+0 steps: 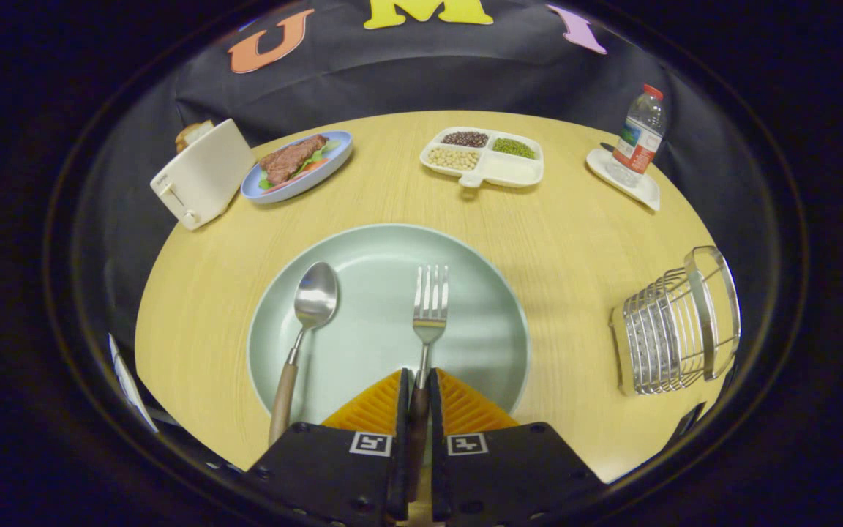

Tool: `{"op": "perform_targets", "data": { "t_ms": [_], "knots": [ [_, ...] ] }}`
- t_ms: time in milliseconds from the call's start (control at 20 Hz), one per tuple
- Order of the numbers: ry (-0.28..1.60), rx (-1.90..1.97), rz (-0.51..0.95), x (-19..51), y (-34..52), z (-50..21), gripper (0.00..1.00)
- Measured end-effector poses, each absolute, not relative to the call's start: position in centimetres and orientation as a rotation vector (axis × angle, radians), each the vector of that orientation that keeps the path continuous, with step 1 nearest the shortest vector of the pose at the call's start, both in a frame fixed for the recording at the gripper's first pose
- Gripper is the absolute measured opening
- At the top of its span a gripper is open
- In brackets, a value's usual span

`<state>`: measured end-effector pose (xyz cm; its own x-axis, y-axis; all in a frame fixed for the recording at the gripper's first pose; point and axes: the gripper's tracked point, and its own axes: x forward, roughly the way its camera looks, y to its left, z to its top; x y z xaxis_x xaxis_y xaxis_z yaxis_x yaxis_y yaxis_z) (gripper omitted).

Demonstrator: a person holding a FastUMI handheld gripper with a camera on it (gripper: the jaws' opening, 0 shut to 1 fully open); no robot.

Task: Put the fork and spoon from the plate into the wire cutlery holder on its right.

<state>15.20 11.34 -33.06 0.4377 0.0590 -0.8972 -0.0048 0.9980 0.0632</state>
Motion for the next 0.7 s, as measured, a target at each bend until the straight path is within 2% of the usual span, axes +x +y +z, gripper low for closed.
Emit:
{"op": "perform_targets", "data": {
  "t_ms": [50,150,700],
  "knots": [
    [1.118,0.049,0.04,15.1,11.4,-32.9,0.05],
    [1.109,0.044,0.049,14.9,11.5,-32.4,0.01],
    [0.971,0.059,0.09,14.5,11.2,-26.2,0.01]
  ]
}}
